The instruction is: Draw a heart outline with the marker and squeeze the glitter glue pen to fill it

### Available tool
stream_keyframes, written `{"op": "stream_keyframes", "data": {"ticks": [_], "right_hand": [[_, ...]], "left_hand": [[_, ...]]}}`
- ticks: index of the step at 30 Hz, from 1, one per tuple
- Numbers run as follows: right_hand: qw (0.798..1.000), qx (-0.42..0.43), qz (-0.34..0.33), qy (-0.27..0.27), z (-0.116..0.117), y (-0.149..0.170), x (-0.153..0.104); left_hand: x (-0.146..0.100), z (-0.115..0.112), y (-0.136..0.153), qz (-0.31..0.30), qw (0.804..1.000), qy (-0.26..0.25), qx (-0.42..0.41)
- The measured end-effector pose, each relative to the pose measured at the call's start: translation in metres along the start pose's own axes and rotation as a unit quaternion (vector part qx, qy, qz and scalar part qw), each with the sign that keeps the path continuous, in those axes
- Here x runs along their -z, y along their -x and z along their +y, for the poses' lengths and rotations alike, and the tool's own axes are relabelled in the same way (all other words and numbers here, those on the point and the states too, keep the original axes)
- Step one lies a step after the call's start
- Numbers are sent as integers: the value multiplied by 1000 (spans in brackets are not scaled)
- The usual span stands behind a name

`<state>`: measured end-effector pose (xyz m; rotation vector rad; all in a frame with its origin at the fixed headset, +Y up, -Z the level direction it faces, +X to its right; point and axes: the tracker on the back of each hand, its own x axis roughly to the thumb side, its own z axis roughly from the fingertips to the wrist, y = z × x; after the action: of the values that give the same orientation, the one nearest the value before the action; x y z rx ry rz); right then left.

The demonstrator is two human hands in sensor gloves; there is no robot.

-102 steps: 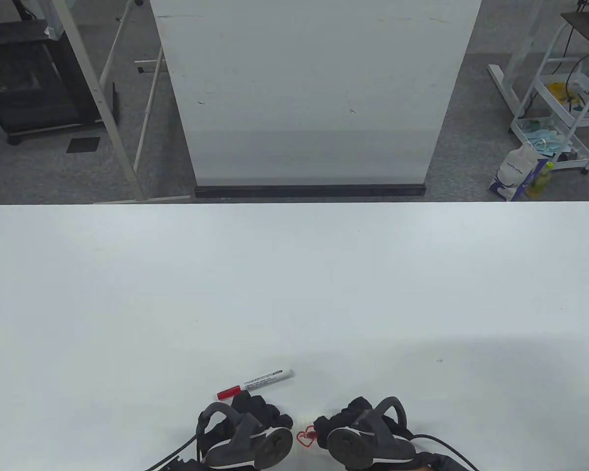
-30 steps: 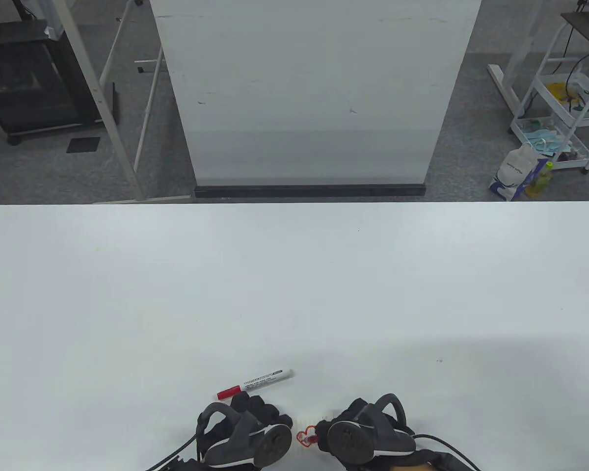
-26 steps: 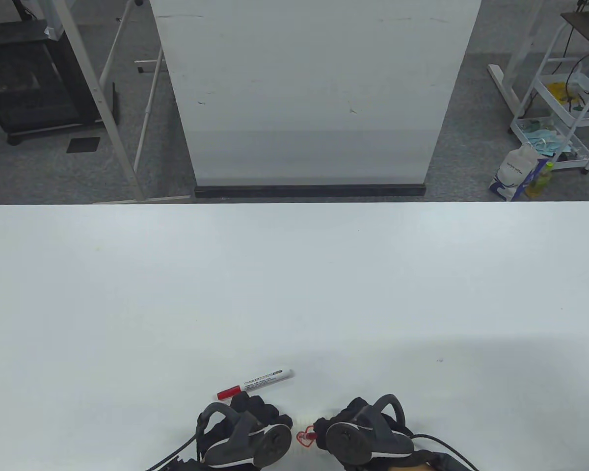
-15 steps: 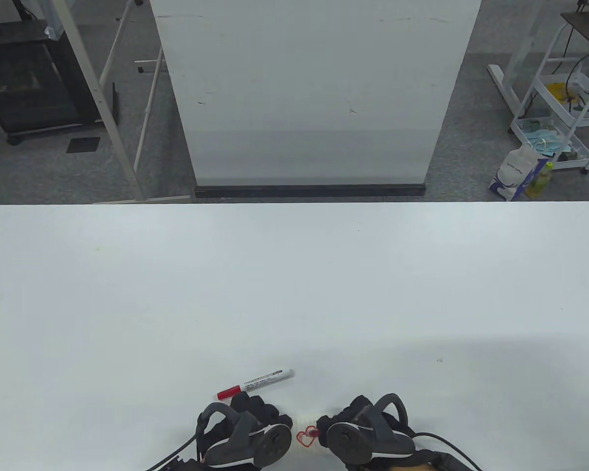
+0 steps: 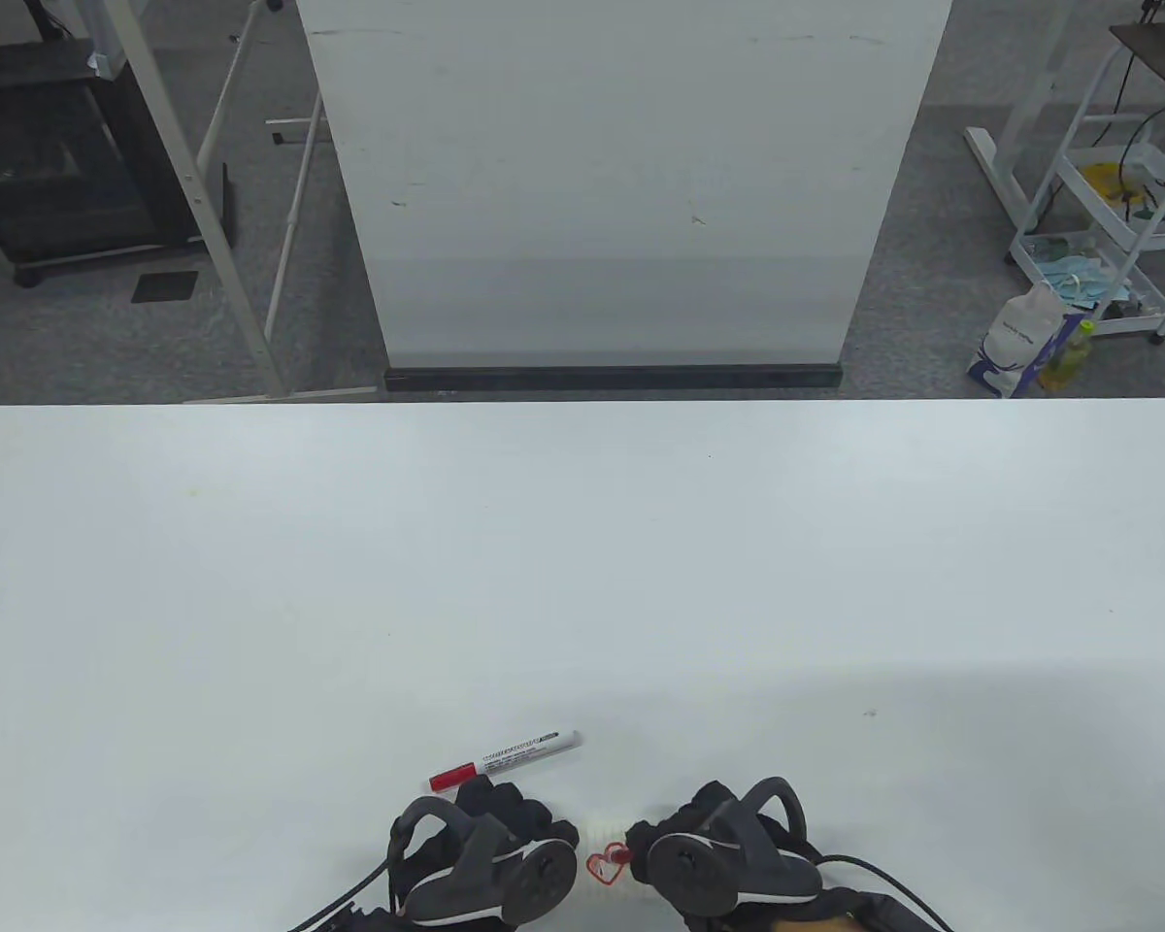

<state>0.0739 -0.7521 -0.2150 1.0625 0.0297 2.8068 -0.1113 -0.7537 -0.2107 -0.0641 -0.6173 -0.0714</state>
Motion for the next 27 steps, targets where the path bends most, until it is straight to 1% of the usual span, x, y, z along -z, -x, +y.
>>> {"op": "stream_keyframes", "data": {"ticks": [4,7,11,16,19,22,23,27], "right_hand": [[999,23,-15,-30,-2,1,-1],[1000,16,-12,-24,-1,1,0],[1000,1,-1,-1,1,0,0],[999,23,-16,-31,0,1,-1],[1000,17,-14,-22,0,2,-1],[1000,-6,3,7,2,2,0],[1000,-10,2,10,2,2,0],[1000,3,-4,-11,0,2,1]], "left_hand": [[0,0,0,0,1000,0,-1],[0,0,0,0,1000,0,-1],[0,0,0,0,1000,0,-1],[0,0,0,0,1000,0,-1],[0,0,0,0,1000,0,0],[0,0,0,0,1000,0,0],[0,0,0,0,1000,0,-1],[0,0,0,0,1000,0,-1]]}}
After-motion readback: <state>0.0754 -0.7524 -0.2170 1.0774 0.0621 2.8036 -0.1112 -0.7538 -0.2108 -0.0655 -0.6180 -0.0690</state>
